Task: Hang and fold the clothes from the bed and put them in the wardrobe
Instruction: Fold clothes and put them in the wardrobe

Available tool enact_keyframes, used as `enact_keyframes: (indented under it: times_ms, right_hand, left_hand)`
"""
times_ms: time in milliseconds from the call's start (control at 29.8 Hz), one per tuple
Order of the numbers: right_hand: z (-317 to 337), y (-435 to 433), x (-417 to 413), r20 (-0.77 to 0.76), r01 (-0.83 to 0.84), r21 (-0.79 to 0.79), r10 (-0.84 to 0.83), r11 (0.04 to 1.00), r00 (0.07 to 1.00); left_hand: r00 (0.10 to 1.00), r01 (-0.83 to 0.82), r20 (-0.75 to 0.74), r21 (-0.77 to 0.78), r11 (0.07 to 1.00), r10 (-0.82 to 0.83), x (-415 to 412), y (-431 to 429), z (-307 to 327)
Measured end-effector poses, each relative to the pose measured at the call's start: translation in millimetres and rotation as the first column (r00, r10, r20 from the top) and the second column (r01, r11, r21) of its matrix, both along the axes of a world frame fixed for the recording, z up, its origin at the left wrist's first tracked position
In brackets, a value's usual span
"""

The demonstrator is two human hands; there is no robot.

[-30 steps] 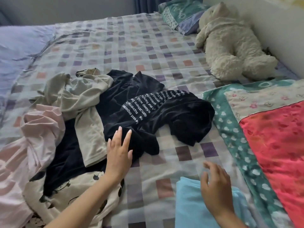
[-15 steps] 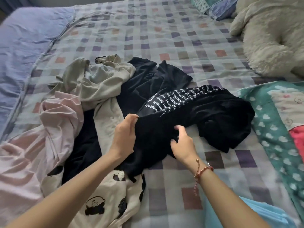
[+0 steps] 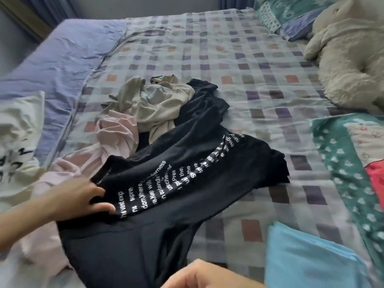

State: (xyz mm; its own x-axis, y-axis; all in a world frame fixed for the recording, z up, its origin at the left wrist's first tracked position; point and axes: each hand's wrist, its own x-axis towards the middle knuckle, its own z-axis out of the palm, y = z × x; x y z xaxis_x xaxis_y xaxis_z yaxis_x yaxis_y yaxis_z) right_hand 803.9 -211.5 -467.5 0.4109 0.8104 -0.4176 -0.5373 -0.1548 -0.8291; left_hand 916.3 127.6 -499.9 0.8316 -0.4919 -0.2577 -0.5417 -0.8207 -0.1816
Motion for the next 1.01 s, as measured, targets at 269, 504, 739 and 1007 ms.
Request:
enact_keyframes:
  times_ms: [269,504,739,1007]
  right_hand:
    - [-78.5,5.8,7.9,0.488,0.654,-0.442,-0.448,0.614,0.749]
    - [-112.2,-8.8,73.0,0.056,0.799,-0.492,-0.903,0.346,0.426]
    - [-110.3,-27.5,128.2,0.067,0.824,-0.566,-0.995,0.025,0.076]
    - [-63.7,-49.3,136.0,-0.121,0.953,-0.278,-0.989,0.12,0.089]
  left_hand:
    - [0.791,-0.523,0.237,-0.218,0.824,0.564,-105.6,40.3,-61.8]
    - [0.923,-0.267,0.167,-0.375,0.888,0.348,-207.6,-83.3,-136.0]
    - [0.885,-0.269,0.191,-0.533,0.802,0.424,-176.6,-108.4,-129.4]
    - [0.934,-0.234,0.097,-0.563,0.793,0.345,-105.4,-171.3,-101.7]
